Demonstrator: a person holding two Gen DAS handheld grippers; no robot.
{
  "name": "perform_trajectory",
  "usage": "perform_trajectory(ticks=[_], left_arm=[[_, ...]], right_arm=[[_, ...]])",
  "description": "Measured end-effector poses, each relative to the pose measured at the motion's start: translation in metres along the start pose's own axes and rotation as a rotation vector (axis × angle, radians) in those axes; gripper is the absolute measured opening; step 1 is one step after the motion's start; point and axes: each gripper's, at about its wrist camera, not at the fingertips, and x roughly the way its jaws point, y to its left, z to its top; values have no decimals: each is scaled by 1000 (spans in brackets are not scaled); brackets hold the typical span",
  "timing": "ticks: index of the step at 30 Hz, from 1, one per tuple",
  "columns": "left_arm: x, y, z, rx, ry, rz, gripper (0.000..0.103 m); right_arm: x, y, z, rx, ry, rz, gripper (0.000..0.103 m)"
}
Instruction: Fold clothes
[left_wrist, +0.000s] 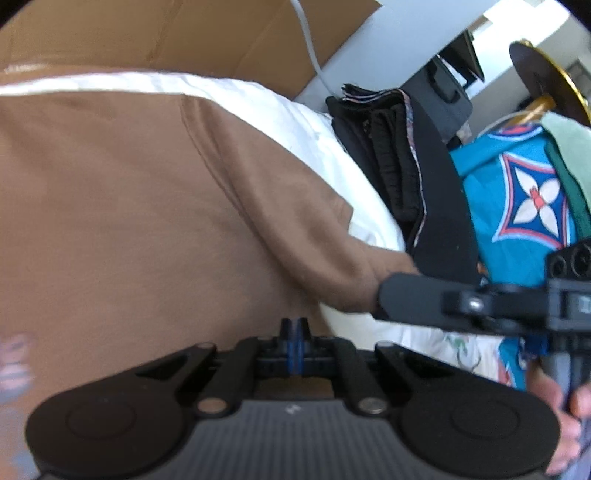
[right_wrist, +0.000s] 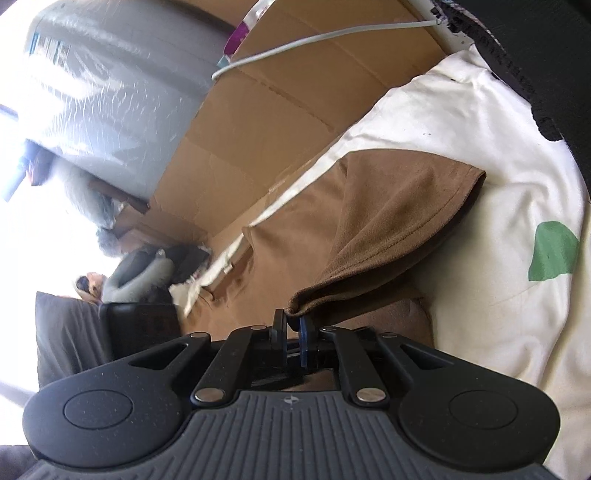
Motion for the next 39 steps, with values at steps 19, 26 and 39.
perform_trajectory(ticks=[19,26,39], left_arm=[[-73,30,-16,-101,-111,82,2],[-77,32,-18,-107,-138,79,2],[-75,39,-20,-118,-146,89,2]], right_arm=[[-14,-2,-4,-162,5,-203,34],[-14,-22,23,-110,-82,-331,34],[9,-47,48,-71,-198,-520,34]])
